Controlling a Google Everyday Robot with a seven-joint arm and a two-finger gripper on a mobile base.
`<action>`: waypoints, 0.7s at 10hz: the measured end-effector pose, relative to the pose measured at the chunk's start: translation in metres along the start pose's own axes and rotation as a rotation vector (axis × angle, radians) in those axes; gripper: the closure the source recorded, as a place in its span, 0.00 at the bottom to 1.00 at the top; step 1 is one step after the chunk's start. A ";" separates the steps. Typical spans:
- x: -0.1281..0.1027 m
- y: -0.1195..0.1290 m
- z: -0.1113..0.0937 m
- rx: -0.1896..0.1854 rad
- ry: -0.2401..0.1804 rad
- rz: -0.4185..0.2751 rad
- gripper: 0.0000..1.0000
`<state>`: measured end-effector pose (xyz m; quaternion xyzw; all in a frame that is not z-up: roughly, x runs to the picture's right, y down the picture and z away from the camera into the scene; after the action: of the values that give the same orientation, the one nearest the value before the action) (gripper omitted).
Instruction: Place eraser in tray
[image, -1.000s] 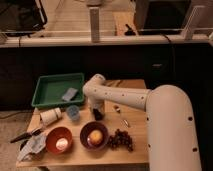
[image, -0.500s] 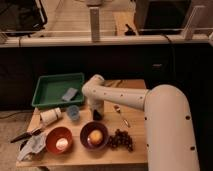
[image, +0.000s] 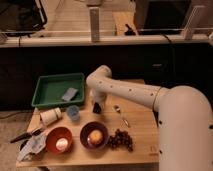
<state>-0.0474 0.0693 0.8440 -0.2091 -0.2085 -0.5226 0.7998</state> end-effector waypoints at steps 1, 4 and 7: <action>0.005 -0.007 -0.024 0.023 0.010 0.006 0.88; 0.002 -0.052 -0.078 0.083 0.020 -0.020 1.00; -0.026 -0.127 -0.087 0.129 -0.012 -0.072 1.00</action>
<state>-0.1644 -0.0055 0.7726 -0.1524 -0.2538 -0.5352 0.7911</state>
